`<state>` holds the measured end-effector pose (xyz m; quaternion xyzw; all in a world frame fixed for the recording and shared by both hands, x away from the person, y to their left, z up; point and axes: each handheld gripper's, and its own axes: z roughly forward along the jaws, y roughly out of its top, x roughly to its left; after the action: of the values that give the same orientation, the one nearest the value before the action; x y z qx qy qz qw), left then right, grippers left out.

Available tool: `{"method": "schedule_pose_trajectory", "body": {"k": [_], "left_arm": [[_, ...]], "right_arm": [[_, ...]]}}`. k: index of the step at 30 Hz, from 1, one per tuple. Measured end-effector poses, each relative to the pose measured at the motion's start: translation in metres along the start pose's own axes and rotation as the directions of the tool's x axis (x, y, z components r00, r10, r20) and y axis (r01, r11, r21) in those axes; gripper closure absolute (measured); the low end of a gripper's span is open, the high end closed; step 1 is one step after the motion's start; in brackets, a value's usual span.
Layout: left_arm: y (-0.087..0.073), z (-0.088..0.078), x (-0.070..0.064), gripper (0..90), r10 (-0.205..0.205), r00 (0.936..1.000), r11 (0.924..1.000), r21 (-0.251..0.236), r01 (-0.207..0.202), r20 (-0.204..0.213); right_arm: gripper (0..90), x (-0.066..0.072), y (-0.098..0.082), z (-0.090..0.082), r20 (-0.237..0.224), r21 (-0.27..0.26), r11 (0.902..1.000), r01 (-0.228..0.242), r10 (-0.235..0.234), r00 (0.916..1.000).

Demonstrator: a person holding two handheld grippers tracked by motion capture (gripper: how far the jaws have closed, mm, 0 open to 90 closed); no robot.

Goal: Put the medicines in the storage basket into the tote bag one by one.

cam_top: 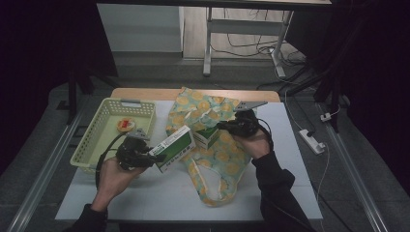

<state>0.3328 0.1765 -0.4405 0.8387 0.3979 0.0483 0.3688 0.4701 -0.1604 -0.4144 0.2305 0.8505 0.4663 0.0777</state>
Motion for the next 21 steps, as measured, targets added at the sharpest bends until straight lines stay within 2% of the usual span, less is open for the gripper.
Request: {"method": "schedule_pose_trajectory", "body": {"k": [8,14,21], "left_arm": [[0.008,0.026,-0.005,61.8,0.005,1.0,0.9977,0.067,-0.005,0.001],[0.016,0.04,-0.001,61.8,-0.027,0.9996,0.9965,0.08,0.027,-0.003],[0.032,0.051,-0.005,61.7,-0.028,0.9988,0.9951,0.094,0.031,-0.04]], "right_arm": [[89.3,0.003,0.0,0.003,-0.001,0.003,1.0,0.008,-0.008,1.0],[89.3,0.006,0.002,0.003,-0.007,-0.002,0.9998,0.018,-0.018,0.9998],[89.3,0.009,0.003,0.003,-0.012,-0.001,0.9997,0.025,-0.026,0.9996]]}}
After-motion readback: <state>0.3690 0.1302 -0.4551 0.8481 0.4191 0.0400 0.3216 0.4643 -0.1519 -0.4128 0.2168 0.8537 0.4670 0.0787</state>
